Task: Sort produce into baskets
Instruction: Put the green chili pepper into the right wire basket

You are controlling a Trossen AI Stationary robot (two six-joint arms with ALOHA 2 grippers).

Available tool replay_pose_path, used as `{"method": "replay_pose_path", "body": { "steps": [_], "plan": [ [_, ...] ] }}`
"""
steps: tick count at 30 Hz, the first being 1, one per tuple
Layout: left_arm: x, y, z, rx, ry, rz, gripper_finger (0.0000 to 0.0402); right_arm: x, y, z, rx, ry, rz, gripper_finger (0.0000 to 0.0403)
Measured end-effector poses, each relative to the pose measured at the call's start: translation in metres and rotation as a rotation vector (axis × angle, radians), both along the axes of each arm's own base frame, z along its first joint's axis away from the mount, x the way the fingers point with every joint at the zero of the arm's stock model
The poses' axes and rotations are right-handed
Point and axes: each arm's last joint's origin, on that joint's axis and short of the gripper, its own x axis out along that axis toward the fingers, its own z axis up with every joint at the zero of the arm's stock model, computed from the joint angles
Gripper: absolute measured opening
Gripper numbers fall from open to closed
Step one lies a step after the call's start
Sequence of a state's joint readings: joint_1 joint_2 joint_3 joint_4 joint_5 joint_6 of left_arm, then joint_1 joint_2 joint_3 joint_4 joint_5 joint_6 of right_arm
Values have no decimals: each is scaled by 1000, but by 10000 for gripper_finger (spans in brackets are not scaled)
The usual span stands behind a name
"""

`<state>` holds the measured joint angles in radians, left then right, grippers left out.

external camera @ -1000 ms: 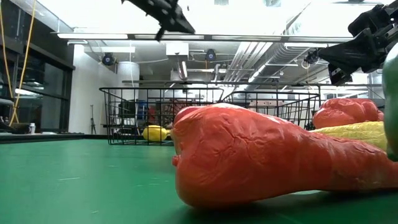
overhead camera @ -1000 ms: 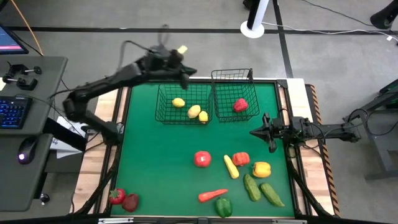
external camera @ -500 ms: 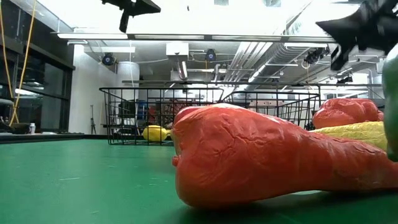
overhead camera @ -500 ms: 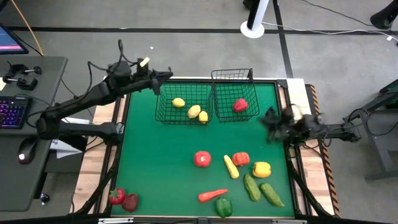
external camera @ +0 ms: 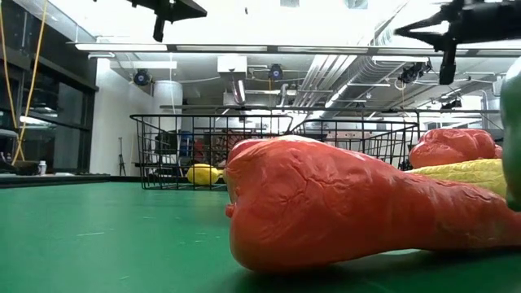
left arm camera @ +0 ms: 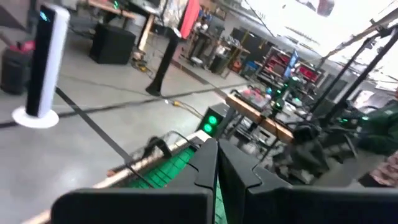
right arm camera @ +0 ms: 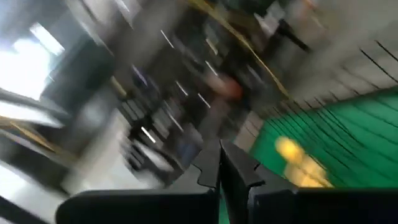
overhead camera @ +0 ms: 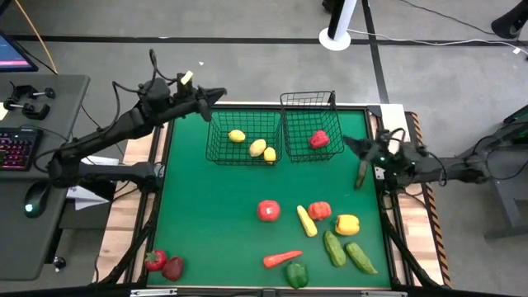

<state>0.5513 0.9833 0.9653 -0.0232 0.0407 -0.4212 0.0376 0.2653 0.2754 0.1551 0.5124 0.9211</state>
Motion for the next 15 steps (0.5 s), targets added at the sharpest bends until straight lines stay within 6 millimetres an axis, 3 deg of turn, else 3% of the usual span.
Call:
{"method": "replay_pose_path", "body": {
  "steps": [8,11,15],
  "plan": [
    [-8,12,0,56,30,10,0,-4,10,47,277,674,302,0],
    [-10,15,0,73,43,32,0,-2,14,51,418,901,338,0],
    [-14,20,0,77,48,55,0,16,21,41,519,1072,361,0]
  ]
}}
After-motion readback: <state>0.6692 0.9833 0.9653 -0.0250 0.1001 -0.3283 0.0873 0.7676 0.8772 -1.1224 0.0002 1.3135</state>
